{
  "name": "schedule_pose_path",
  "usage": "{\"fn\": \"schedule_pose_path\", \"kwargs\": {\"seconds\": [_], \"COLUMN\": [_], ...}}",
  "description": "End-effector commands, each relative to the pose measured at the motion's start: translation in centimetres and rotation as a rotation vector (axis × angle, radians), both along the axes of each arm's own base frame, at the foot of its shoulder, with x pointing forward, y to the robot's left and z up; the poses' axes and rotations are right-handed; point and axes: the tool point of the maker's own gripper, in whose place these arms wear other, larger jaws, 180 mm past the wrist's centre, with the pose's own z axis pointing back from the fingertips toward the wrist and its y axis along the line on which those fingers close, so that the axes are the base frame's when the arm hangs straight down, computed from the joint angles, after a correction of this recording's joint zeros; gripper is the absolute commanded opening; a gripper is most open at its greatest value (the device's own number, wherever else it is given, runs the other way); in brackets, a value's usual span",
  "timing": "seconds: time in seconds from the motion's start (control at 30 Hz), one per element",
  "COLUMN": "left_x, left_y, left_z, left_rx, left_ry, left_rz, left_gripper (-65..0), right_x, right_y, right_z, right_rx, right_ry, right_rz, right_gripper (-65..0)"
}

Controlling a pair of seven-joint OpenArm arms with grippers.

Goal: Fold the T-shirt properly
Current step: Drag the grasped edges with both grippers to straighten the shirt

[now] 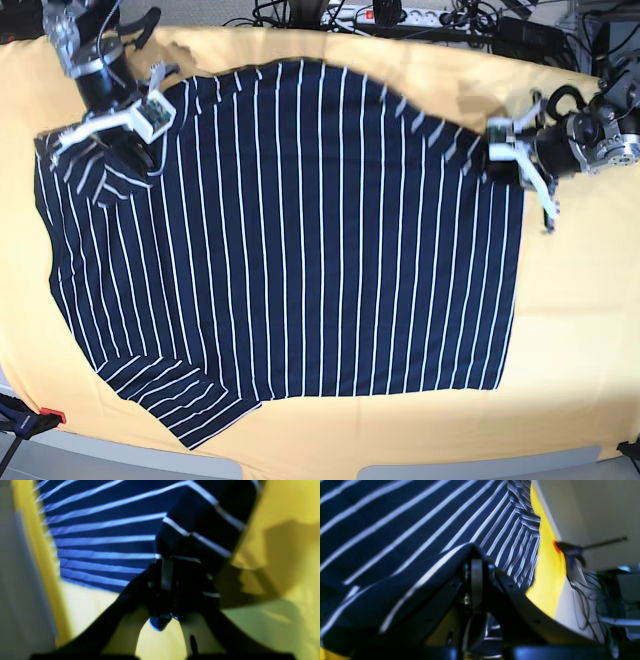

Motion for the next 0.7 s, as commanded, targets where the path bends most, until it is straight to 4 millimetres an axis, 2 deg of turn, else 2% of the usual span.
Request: {"fn": "schedule_pose_path", "kwargs": {"seconds": [0.0,0.2,0.33,0.67], "left_x": [1.3,4.4,5.7,6.2], "left_y": [0.3,0.7,1.5,1.7], "left_z": [1.0,2.3,3.2,3.6], "left_rx": [-0.011,-0.074,-0.073,-0.069], "left_ry": [-0.057,-0.240,-0.330,-0.370], "left_rz": [0.026,0.148,0.225,0.233], "left_gripper": [-65.0,-65.0,-65.0,-65.0], "right_x": [0.8,3.7,6.0,10.0], "right_y": [-0.2,-0.4,-1.7,-5.6], "right_z": [0.8,-0.2,-0.2,-1.3], "right_rx": [0.002,0.049,0.037,0.004], "right_ry": [-0.041,-0.025,-0.053,-0.072], "right_rz": [0.003,0.034,0.001,-0.101], "right_gripper": [-65.0,-65.0,-65.0,-65.0]}}
